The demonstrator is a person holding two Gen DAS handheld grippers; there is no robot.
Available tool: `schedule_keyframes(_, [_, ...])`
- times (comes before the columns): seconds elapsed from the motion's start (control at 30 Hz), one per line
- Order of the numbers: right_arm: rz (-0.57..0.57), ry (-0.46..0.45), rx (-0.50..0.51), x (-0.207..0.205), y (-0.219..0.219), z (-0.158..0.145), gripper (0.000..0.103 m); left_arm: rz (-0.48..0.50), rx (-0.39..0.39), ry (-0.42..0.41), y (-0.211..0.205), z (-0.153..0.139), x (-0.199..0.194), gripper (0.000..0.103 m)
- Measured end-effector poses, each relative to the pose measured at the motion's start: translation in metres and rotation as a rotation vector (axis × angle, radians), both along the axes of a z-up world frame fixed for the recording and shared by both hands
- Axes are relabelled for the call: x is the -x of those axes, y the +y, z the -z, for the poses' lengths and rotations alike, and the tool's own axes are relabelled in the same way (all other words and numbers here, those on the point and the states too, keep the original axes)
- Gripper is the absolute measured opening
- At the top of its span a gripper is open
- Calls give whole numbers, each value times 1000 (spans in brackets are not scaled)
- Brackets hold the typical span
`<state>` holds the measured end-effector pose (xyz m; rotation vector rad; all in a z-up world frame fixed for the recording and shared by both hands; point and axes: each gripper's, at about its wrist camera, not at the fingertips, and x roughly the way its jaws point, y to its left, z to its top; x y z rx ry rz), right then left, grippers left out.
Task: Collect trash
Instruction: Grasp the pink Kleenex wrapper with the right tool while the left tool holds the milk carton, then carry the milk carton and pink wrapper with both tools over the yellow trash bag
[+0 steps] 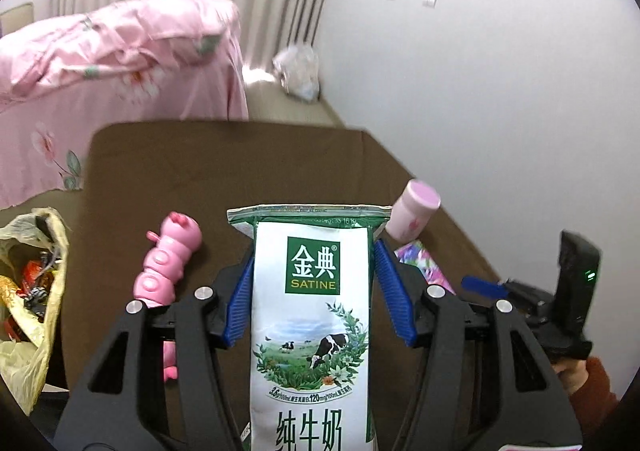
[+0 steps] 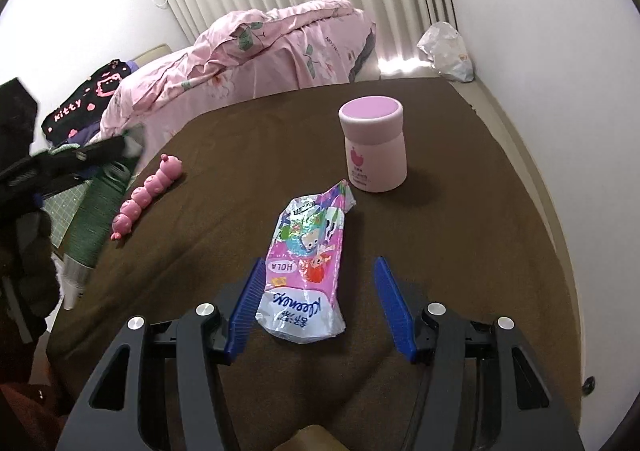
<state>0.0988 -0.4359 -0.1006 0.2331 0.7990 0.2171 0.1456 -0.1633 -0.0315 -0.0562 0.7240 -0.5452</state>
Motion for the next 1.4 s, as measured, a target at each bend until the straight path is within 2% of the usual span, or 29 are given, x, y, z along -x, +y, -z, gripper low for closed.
schedule_keyframes(0.1, [24, 38, 56, -4, 8, 5, 53, -36, 14, -47, 9, -7, 8, 54])
schedule_keyframes(0.17, [24, 61, 60, -5, 12, 9, 52, -62, 25, -76, 17, -11, 10, 54])
schedule_keyframes(0.23, [11, 66, 77, -5, 18, 12, 34, -76, 43, -88, 21, -13, 14, 54])
schedule_keyframes(0.27, [9, 73, 114, -5, 23, 14, 19, -70, 37, -71, 22, -13, 13, 54])
schedule_keyframes(0.3, [10, 64, 149, -4, 27, 13, 14, -66, 22, -49, 21, -10, 11, 54])
schedule_keyframes(0.37, [-11, 43, 138, 0, 29, 10, 7, -55, -48, 28, 15, 0, 5, 54])
schedule_keyframes(0.43, [-22, 17, 128, 4, 28, 4, 7, -27, -90, 107, 13, 12, 1, 54])
schedule_keyframes(0.6, [-25, -13, 97, 9, 26, -5, 7, 20, -169, 230, 5, 43, -3, 54])
schedule_keyframes(0.7, [-33, -13, 96, 10, 26, -5, 7, 43, -186, 284, 0, 59, -6, 54])
schedule_keyframes(0.83, [-54, -12, 91, 14, 28, -1, 7, 77, -212, 313, -8, 65, -6, 63])
schedule_keyframes(0.97, [-66, -9, 88, 14, 32, 2, 7, 79, -269, 322, -15, 69, -12, 63])
schedule_keyframes(1.0, [-67, -9, 90, 14, 32, 3, 7, 72, -274, 324, -15, 69, -14, 59])
schedule_keyframes(1.1, [-63, -14, 91, 16, 32, 1, 7, 71, -238, 298, -13, 58, -15, 58])
schedule_keyframes(1.27, [-62, -38, 69, 16, 30, -11, 7, 67, -118, 140, 1, 10, 5, 58])
schedule_keyframes(1.4, [-73, -69, 83, 18, 38, -23, 7, 54, -115, 21, 9, -15, 21, 53])
